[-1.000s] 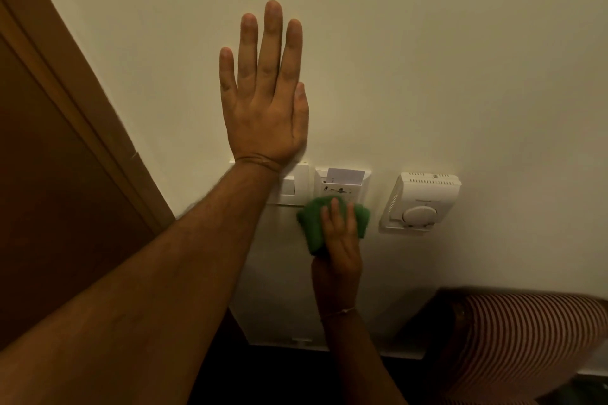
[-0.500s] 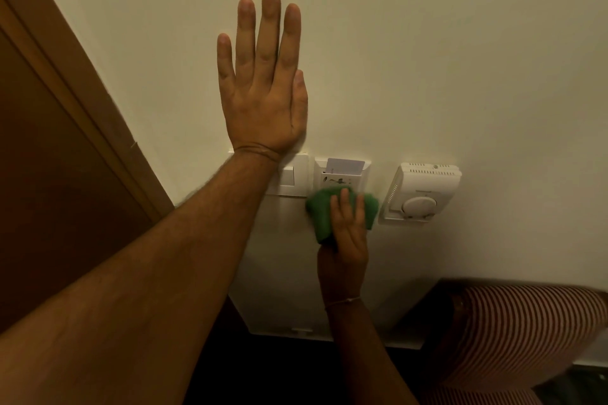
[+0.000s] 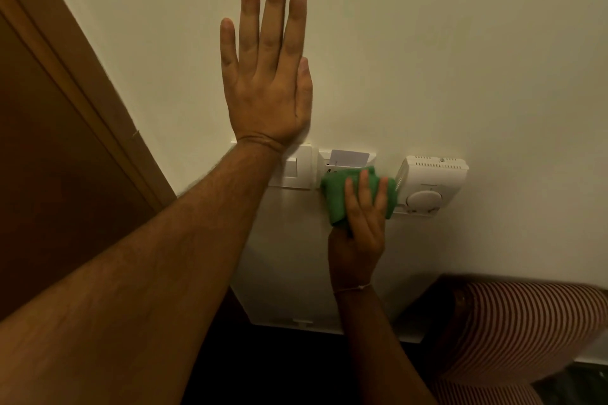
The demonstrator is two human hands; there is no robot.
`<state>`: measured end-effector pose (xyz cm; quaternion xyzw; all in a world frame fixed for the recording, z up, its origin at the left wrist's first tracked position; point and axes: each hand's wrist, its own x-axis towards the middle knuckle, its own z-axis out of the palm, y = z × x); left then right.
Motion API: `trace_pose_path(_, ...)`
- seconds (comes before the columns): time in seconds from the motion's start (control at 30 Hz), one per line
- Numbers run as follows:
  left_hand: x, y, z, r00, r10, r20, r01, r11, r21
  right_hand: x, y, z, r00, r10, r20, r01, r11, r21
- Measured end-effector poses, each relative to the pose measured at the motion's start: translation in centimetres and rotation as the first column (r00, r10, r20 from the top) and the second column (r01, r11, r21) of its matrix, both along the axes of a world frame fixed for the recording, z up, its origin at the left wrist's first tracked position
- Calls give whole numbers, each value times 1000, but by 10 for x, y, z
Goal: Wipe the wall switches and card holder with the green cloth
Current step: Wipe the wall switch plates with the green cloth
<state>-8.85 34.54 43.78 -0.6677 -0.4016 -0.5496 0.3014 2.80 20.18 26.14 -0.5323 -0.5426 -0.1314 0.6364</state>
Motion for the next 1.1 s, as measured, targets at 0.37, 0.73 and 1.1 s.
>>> trace_pose_path(0.37, 0, 4, 0, 1000, -13, 1, 13, 999, 41, 5, 16, -9, 906, 121, 406, -114, 993, -41)
trace_pose_path(0.73, 0, 8, -1, 999, -35, 17, 34, 998, 53, -22, 22, 4, 955, 91, 281, -91, 996, -12)
trace_pose_path(1.1, 2, 24, -4, 999, -31, 43, 28, 998, 61, 4, 11, 4, 977, -4, 215, 11, 1000, -29)
